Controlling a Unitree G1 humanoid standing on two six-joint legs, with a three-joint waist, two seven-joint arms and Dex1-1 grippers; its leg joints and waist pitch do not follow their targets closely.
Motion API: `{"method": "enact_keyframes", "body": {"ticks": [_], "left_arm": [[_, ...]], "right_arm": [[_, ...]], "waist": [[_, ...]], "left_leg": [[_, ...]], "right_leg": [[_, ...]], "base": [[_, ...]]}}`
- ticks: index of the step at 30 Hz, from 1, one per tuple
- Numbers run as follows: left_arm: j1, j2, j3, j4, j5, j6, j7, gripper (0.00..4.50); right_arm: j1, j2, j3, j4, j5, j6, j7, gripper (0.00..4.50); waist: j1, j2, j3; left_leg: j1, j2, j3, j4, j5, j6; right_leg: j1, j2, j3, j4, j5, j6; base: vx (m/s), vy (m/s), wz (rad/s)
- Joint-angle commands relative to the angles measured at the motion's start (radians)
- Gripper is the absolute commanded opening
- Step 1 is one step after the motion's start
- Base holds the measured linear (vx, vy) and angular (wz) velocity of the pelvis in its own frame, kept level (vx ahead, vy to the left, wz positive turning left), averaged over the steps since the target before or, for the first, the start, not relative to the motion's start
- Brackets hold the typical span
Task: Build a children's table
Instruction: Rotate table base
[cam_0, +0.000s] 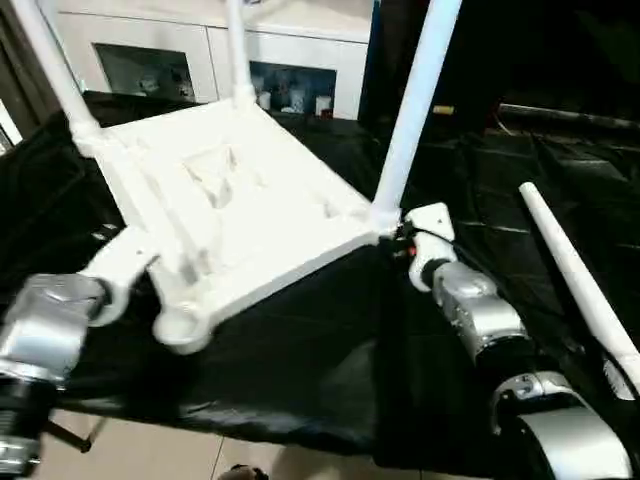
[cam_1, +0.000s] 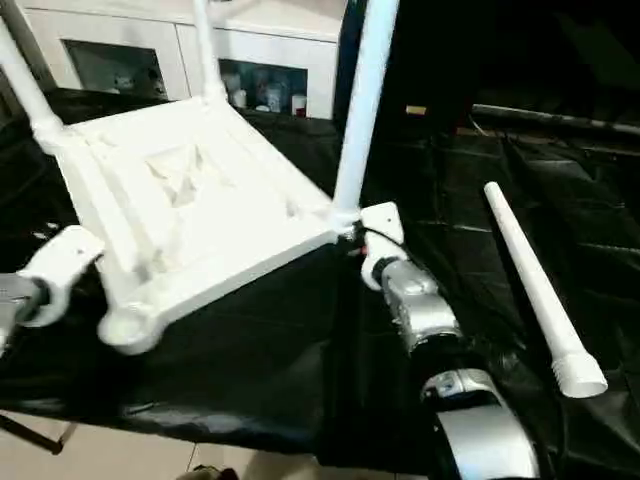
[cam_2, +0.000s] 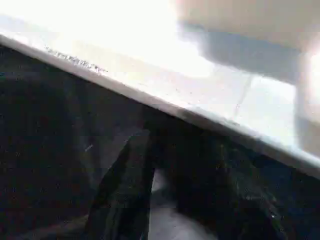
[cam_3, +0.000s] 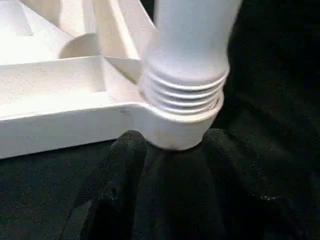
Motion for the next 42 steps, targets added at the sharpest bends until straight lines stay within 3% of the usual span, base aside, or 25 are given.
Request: {"method": "enact_keyframes", "body": {"ticks": [1, 7, 8, 9, 10, 11, 12, 13, 14, 23, 27, 31, 32, 34, 35, 37, 38, 42], "left_arm": [[-0.003, -0.033, -0.035, -0.049, -0.028, 0.014, -0.019, 1.7], [-0.016, -0.099, -0.087, -0.096, -0.054, 0.024, -0.041, 1.7], [-0.024, -0.116, -0.095, -0.091, -0.057, 0.022, -0.04, 1.7], [-0.025, -0.117, -0.096, -0.09, -0.057, 0.021, -0.04, 1.7], [-0.044, -0.148, -0.117, -0.066, -0.055, -0.005, -0.036, 1.7], [-0.054, -0.169, -0.126, -0.058, -0.052, -0.019, -0.029, 1.7], [-0.054, -0.169, -0.126, -0.058, -0.052, -0.019, -0.029, 1.7], [-0.06, -0.181, -0.132, -0.054, -0.051, -0.028, -0.024, 1.7], [-0.067, -0.202, -0.139, -0.051, -0.05, -0.038, -0.011, 1.7], [-0.105, -0.324, -0.222, -0.05, -0.045, -0.077, 0.013, 1.7], [-0.106, -0.322, -0.231, -0.066, -0.042, -0.076, 0.005, 1.7], [-0.093, -0.275, -0.232, -0.133, -0.081, -0.123, -0.084, 1.7], [-0.093, -0.275, -0.232, -0.133, -0.081, -0.123, -0.084, 1.7], [-0.081, -0.242, -0.225, -0.191, -0.124, -0.14, -0.161, 1.7], [-0.079, -0.234, -0.218, -0.214, -0.142, -0.138, -0.183, 1.7], [-0.081, -0.238, -0.201, -0.238, -0.17, -0.127, -0.196, 1.7], [-0.084, -0.244, -0.194, -0.245, -0.18, -0.121, -0.195, 1.7], [-0.087, -0.251, -0.187, -0.259, -0.195, -0.109, -0.195, 1.7]], "right_arm": [[0.034, -0.023, 0.009, -0.082, -0.02, 0.03, 0.009, 2.11], [0.189, -0.064, 0.01, -0.415, 0.012, 0.214, 0.031, 2.11], [0.211, -0.071, 0.008, -0.465, 0.014, 0.248, 0.028, 2.11], [0.212, -0.071, 0.008, -0.469, 0.015, 0.252, 0.028, 2.11], [0.26, -0.086, 0.001, -0.583, 0.033, 0.34, 0.028, 2.11], [0.283, -0.093, -0.003, -0.638, 0.037, 0.377, 0.026, 2.11], [0.283, -0.093, -0.003, -0.638, 0.037, 0.377, 0.026, 2.11], [0.297, -0.098, -0.006, -0.672, 0.039, 0.4, 0.024, 2.11], [0.313, -0.099, -0.018, -0.718, 0.044, 0.436, 0.018, 2.11], [0.35, -0.117, -0.098, -0.919, 0.068, 0.671, -0.049, 2.11], [0.338, -0.132, -0.124, -0.945, 0.074, 0.737, -0.055, 2.48], [0.285, -0.199, -0.168, -0.927, 0.074, 0.823, -0.047, 2.73], [0.285, -0.199, -0.168, -0.927, 0.074, 0.823, -0.047, 2.85], [0.241, -0.282, -0.18, -0.862, 0.063, 0.848, -0.016, 3.04], [0.219, -0.328, -0.184, -0.82, 0.058, 0.851, 0.006, 3.15], [0.187, -0.393, -0.191, -0.756, 0.052, 0.854, 0.036, 3.29], [0.177, -0.417, -0.19, -0.735, 0.048, 0.856, 0.046, 3.37], [0.16, -0.456, -0.19, -0.702, 0.044, 0.864, 0.061, 3.71]], "waist": [[-0.002, 0.012, -0.07], [0.014, 0.007, -0.068], [0.016, 0.05, -0.071], [0.008, 0.024, -0.069], [0.008, 0.03, -0.068], [0.014, 0.025, -0.068], [0.013, 0.034, -0.066], [0.013, 0.031, -0.068], [0.013, 0.038, -0.067], [0.001, 0.033, -0.067], [-0.012, 0.022, -0.07], [-0.016, 0.022, -0.07], [-0.017, 0.024, -0.072], [-0.019, 0.015, -0.071], [-0.019, 0.019, -0.07], [-0.016, 0.019, -0.068], [-0.018, 0.011, -0.067], [-0.017, 0.011, -0.071]], "left_leg": [[0.044, 0.048, -0.031, -0.072, -0.297, -0.048], [0.042, 0.048, -0.031, -0.072, -0.257, -0.028], [0.044, 0.047, -0.038, -0.074, -0.275, -0.042], [0.046, 0.047, -0.034, -0.075, -0.311, -0.052], [0.045, 0.044, -0.036, -0.075, -0.317, -0.055], [0.053, 0.046, -0.031, -0.072, -0.333, -0.052], [0.049, 0.044, -0.034, -0.074, -0.333, -0.051], [0.042, 0.045, -0.036, -0.075, -0.329, -0.05], [0.044, 0.046, -0.038, -0.076, -0.339, -0.057], [0.044, 0.045, -0.039, -0.076, -0.355, -0.074], [0.037, 0.044, -0.037, -0.073, -0.321, -0.058], [0.038, 0.043, -0.038, -0.069, -0.284, -0.042], [0.037, 0.044, -0.037, -0.069, -0.268, -0.041], [0.038, 0.044, -0.034, -0.065, -0.254, -0.034], [0.039, 0.045, -0.033, -0.064, -0.24, -0.031], [0.044, 0.043, -0.027, -0.057, -0.248, -0.029], [0.04, 0.042, -0.026, -0.056, -0.244, -0.024], [0.034, 0.042, -0.028, -0.053, -0.209, -0.002]], "right_leg": [[0.02, -0.027, 0.029, -0.057, -0.167, -0.199], [0.025, -0.023, 0.03, -0.059, -0.151, -0.176], [0.022, -0.026, 0.03, -0.054, -0.161, -0.174], [0.021, -0.021, 0.028, -0.064, -0.182, -0.167], [0.025, -0.019, 0.028, -0.064, -0.19, -0.166], [0.017, -0.021, 0.032, -0.07, -0.209, -0.157], [0.02, -0.021, 0.033, -0.07, -0.217, -0.155], [0.023, -0.026, 0.032, -0.072, -0.235, -0.152], [0.021, -0.027, 0.031, -0.075, -0.261, -0.146], [0.018, -0.024, 0.03, -0.08, -0.28, -0.129], [0.023, -0.024, 0.029, -0.079, -0.261, -0.132], [0.026, -0.025, 0.028, -0.075, -0.246, -0.144], [0.029, -0.025, 0.028, -0.072, -0.233, -0.153], [0.029, -0.025, 0.027, -0.069, -0.224, -0.162], [0.03, -0.026, 0.028, -0.067, -0.211, -0.171], [0.027, -0.026, 0.029, -0.069, -0.213, -0.189], [0.03, -0.026, 0.029, -0.07, -0.213, -0.19], [0.036, -0.027, 0.028, -0.067, -0.212, -0.186]], "base": [[0.0, 0.0, 0.0], [0.0, 0.0, 0.0], [0.0, 0.0, 0.0], [0.0, 0.0, 0.0], [0.0, 0.0, 0.0], [0.0, 0.0, 0.0], [0.0, 0.0, 0.0], [0.0, 0.0, 0.0], [0.0, 0.0, 0.0], [0.0, 0.0, 0.0], [0.0, 0.0, 0.0], [0.0, 0.0, 0.0], [0.0, 0.0, 0.0], [0.0, 0.0, 0.0], [0.0, 0.0, 0.0], [0.0, 0.0, 0.0], [0.0, 0.0, 0.0], [0.0, 0.0, 0.0]]}}
